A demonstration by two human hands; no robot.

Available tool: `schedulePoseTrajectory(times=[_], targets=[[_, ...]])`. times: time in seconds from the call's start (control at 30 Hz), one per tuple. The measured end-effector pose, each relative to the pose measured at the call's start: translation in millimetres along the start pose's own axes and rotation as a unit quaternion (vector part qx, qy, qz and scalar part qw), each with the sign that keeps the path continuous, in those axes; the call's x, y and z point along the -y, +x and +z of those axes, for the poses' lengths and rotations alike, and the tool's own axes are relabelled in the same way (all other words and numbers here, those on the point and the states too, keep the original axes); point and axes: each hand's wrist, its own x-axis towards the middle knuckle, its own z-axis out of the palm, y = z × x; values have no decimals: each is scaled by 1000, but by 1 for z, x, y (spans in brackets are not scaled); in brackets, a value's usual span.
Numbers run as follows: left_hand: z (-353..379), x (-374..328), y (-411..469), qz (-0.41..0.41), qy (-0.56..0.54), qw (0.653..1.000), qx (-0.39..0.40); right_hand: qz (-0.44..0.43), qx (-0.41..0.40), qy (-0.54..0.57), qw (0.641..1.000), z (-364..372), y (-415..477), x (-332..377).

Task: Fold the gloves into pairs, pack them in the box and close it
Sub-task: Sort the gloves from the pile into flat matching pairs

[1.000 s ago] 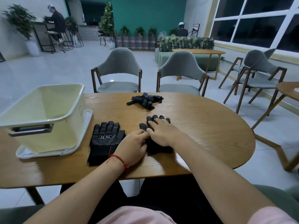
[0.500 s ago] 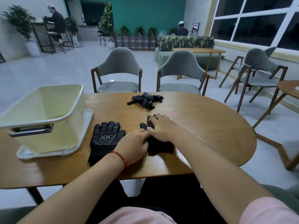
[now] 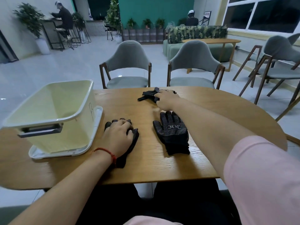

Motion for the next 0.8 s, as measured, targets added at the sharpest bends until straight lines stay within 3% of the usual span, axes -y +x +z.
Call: schedulePoseTrajectory(times=[0.43,0.57,0.67,0.73,0.8], targets=[[4,3,0,-10,-5,1000,-2,57,-10,78,995,-1,28,6],[5,3,0,-13,-6,1000,-3,38,-163,137,976,-20,15,5],[6,3,2,-15,-5,1000,-10,37,-329,205,921,-46,6,-3],[7,3,2,-16,-2,1000,-11,32,-380,251,890,-68,1,-11],[8,3,2,-16,-4,1000,-12,20,-378,300,875,-89,-7,-18]])
